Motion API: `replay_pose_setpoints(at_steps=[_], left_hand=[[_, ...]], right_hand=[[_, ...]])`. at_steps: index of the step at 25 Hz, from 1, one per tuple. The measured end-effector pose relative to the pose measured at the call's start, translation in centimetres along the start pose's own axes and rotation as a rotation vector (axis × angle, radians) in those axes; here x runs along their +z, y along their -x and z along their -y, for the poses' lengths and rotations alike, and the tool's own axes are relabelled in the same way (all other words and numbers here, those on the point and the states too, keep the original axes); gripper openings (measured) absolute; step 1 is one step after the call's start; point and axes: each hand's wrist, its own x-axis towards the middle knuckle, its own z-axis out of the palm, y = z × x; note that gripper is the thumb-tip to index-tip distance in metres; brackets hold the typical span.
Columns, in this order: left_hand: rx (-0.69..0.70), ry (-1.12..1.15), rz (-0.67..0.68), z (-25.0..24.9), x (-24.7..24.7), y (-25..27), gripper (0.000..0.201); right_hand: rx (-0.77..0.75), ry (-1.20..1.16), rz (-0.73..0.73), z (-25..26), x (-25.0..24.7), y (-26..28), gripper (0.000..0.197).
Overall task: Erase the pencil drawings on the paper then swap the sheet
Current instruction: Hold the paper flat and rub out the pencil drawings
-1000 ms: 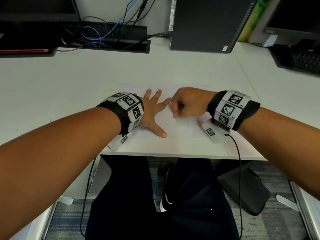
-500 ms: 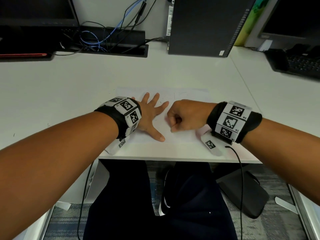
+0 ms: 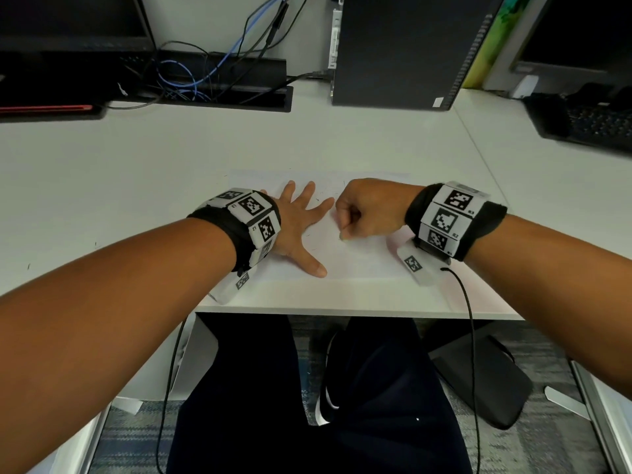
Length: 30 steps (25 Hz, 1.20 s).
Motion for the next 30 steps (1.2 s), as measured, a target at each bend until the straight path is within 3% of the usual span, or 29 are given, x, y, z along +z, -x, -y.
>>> replay_pose_setpoints(at_steps=[4, 6, 12, 14, 18, 21, 25, 30], left_hand=[[0.017, 0.006, 0.000, 0.1, 0.0, 0.0, 0.136], [0.015, 0.003, -0.003, 0.2, 0.0, 0.1, 0.136], [0.013, 0.006, 0.051, 0.6, -0.3, 1.3, 0.137], [0.004, -0.006, 0.092, 0.8, -0.4, 2.2, 0.137], [-0.003, -0.034, 0.074, -0.3, -1.4, 4.0, 0.120], [-0.012, 0.031, -0.078, -1.4, -2.3, 3.4, 0.110], [-0.108, 0.124, -0.214, -1.3, -2.2, 0.4, 0.113], [-0.141, 0.145, -0.160, -0.8, -1.4, -1.4, 0.113]], right_hand=[[-0.059, -0.018, 0.098, 1.6, 1.3, 0.5, 0.017], [-0.046, 0.009, 0.079, 1.4, 1.1, 0.2, 0.016], [0.174, 0.067, -0.301, -4.2, -2.0, 0.0, 0.007], [0.244, -0.004, -0.343, -5.6, -2.9, 0.5, 0.008], [0.254, -0.206, -0.230, -6.1, -2.4, 0.1, 0.016], [0.196, -0.299, -0.153, -5.4, -1.8, -1.2, 0.018], [0.170, -0.317, -0.091, -4.2, -1.7, -3.0, 0.013], [0.170, -0.307, -0.132, -3.5, -1.9, -4.8, 0.013]])
